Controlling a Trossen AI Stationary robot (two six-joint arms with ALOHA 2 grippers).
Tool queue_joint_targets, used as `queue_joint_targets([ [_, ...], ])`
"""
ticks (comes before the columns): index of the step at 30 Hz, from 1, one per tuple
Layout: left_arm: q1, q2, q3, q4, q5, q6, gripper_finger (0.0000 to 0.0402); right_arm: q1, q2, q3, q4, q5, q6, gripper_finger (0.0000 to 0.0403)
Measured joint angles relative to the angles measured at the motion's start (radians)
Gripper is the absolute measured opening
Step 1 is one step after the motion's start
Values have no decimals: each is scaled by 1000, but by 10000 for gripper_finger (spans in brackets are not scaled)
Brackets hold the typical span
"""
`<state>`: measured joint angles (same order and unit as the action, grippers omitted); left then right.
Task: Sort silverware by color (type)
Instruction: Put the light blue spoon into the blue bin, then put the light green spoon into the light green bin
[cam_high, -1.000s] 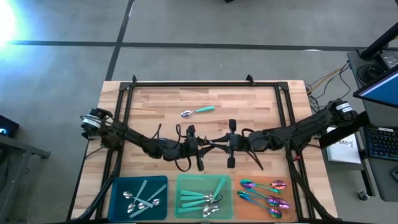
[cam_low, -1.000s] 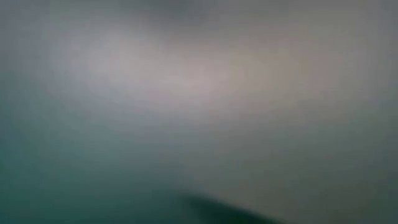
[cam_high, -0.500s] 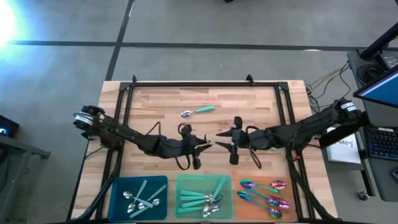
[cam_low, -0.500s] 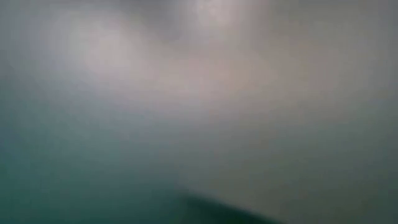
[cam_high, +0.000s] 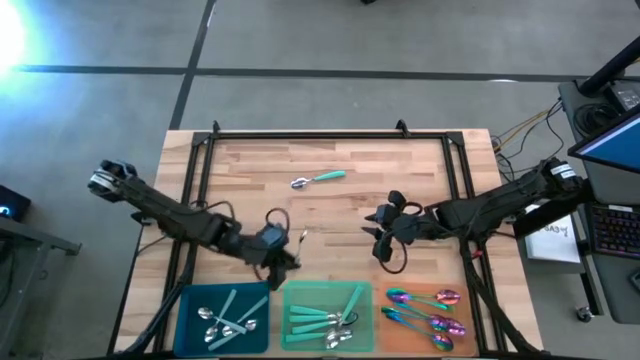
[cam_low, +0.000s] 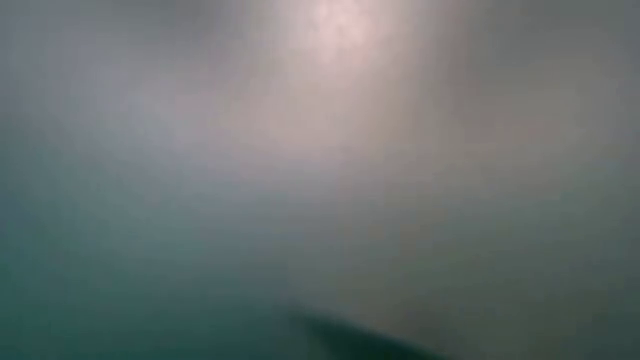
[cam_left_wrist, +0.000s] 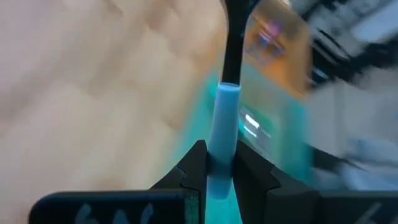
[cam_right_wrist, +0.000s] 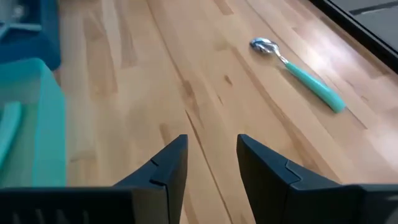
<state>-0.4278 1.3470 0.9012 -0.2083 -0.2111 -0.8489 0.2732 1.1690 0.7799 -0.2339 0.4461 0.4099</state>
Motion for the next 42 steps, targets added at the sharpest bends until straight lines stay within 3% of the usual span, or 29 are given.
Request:
queue_joint_targets([
  [7,-230,-14,0,-69,146,-304,35,-49,18,0,-1,1,-9,127],
  [13,-343,-11,0,-245,169,-574,38,-123,55,0,-2,0,-11,125],
  [19,-393,-6,0,-515,421,-722,39,-182,97,0,0,0,-18,121],
  [23,-393,-4,0,-553,546,-740,43,-224,119,0,1,-1,-31,121],
  [27,-389,-4,0,-534,552,-740,70,-274,125,0,5,-22,-31,121],
  [36,-387,-4,0,-531,535,-690,142,-371,125,0,98,-209,-128,121],
  [42,-349,-4,0,-535,248,-618,152,-448,126,30,199,-280,-175,121],
])
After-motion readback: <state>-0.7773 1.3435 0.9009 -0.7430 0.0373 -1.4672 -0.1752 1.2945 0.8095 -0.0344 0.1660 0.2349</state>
